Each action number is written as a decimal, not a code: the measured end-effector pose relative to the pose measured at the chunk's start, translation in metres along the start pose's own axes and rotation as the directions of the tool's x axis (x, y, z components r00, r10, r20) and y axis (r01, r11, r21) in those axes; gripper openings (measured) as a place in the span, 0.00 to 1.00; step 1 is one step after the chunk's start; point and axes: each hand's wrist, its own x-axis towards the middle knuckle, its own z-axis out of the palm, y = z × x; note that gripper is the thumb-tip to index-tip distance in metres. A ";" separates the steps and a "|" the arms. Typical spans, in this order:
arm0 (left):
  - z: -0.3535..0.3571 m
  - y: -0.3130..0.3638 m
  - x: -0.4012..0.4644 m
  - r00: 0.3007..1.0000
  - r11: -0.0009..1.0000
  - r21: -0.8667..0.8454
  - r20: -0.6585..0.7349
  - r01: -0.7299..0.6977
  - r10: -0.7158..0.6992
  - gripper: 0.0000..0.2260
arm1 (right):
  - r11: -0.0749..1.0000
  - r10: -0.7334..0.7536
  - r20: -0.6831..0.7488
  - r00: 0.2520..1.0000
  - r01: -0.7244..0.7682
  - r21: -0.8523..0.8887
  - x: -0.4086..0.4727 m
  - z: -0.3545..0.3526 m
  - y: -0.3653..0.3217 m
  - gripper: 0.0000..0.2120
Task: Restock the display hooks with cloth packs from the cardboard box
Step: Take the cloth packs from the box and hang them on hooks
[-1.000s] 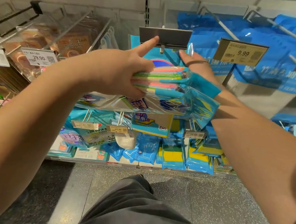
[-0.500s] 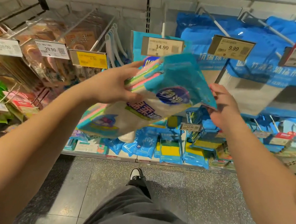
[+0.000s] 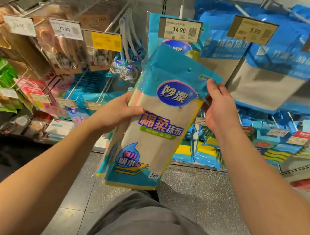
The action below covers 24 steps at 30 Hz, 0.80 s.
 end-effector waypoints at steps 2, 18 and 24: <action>-0.001 -0.003 -0.006 0.999 0.996 0.092 -0.033 -0.011 0.014 0.32 | 1.000 0.003 -0.013 1.000 -0.002 0.028 0.002 0.001 0.001 0.03; -0.062 0.004 -0.032 0.967 0.860 0.467 -0.233 0.208 -0.107 0.16 | 0.925 -0.125 0.061 0.990 0.139 -0.355 0.046 -0.036 -0.036 0.04; -0.039 0.038 -0.013 0.996 0.585 0.807 -0.086 0.084 -0.024 0.12 | 0.917 -0.095 0.093 0.991 0.124 -0.380 0.065 -0.018 -0.039 0.05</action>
